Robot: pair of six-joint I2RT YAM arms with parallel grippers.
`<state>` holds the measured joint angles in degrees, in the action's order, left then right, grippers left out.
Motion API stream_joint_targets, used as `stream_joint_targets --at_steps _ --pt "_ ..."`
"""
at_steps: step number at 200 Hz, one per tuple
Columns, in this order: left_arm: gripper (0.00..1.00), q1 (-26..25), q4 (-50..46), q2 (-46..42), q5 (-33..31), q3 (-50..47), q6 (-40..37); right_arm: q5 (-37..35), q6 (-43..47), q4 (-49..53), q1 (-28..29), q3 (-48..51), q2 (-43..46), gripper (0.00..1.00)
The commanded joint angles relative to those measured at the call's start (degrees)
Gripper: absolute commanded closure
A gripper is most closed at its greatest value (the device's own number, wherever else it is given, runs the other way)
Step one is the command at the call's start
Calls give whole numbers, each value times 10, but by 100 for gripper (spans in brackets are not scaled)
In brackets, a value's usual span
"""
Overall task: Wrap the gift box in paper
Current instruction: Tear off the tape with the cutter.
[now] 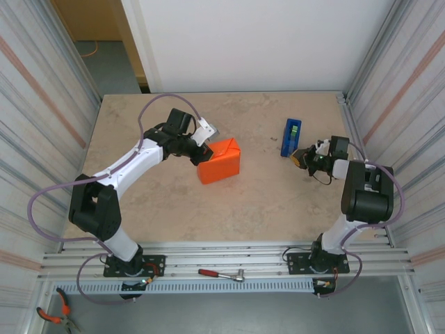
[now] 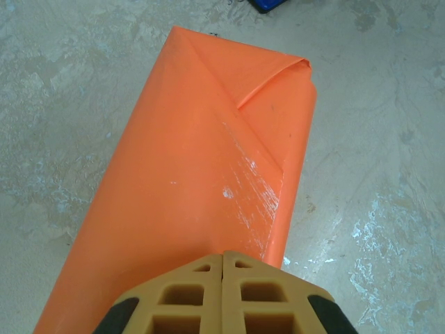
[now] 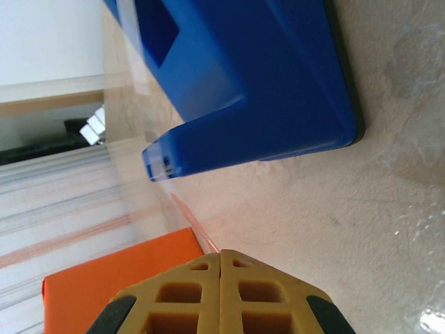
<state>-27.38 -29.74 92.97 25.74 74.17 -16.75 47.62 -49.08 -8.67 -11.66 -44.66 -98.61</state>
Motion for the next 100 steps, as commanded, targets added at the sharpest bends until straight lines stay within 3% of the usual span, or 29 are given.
stream_joint_targets --at_steps 1,52,100 --pt "100 -2 -36 31 -18 -17 -13 6 -5 -2 0 15 -34 100" --pt "100 -2 -36 32 -18 -18 -14 15 -57 -83 22 18 -97 100" --pt "100 -2 -36 32 -17 -17 -14 14 -85 -113 39 18 -103 100"
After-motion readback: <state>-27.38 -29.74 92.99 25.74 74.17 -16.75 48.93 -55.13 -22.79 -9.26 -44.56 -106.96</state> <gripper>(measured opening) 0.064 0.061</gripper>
